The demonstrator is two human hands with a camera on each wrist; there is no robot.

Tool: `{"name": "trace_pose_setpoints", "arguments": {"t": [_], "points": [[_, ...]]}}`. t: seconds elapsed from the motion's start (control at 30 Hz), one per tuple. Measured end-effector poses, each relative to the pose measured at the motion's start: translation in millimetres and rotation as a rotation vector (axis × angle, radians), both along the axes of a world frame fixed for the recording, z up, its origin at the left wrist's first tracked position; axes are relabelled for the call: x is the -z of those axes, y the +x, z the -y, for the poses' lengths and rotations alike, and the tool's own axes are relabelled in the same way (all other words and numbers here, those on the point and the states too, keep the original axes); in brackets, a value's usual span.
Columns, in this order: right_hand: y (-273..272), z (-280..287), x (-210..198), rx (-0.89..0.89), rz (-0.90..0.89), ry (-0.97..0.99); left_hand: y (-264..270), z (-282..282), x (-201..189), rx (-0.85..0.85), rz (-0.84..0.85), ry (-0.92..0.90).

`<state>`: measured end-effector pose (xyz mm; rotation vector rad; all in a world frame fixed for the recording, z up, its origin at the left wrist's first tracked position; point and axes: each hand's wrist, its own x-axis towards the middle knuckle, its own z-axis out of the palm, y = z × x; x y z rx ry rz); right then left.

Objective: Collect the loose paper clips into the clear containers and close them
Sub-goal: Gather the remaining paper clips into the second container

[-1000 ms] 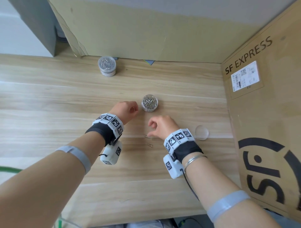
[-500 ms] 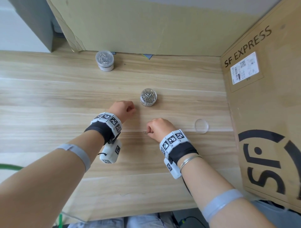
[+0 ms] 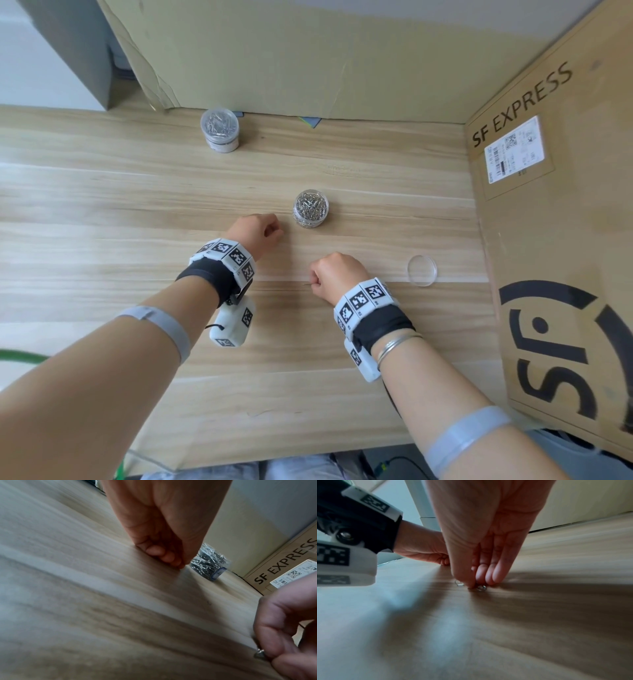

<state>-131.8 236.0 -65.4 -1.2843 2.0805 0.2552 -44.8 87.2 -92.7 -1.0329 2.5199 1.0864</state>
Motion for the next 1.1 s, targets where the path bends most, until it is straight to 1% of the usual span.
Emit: {"name": "trace_pose_setpoints", "arguments": {"t": [0.23, 0.37, 0.53, 0.77, 0.9, 1.1], "points": [[0, -2, 2, -0.015, -0.041, 0.055, -1, 0, 0, -0.018, 0.017, -0.008], [1, -2, 4, -0.024, -0.058, 0.04, -1, -1, 0, -0.021, 0.013, -0.009], [-10, -4, 1, 0.098, -0.017, -0.014, -2, -2, 1, -0.021, 0.006, -0.01], [-11, -8, 2, 0.204, -0.029, 0.004, -2, -2, 1, -0.03, 0.014, -0.018], [-8, -6, 0, 0.163, -0.084, 0.049, -2, -2, 1, -0.023, 0.013, -0.009], [2, -3, -1, 0.102, -0.115, 0.113, -3, -3, 0, -0.013, 0.015, -0.012]]}}
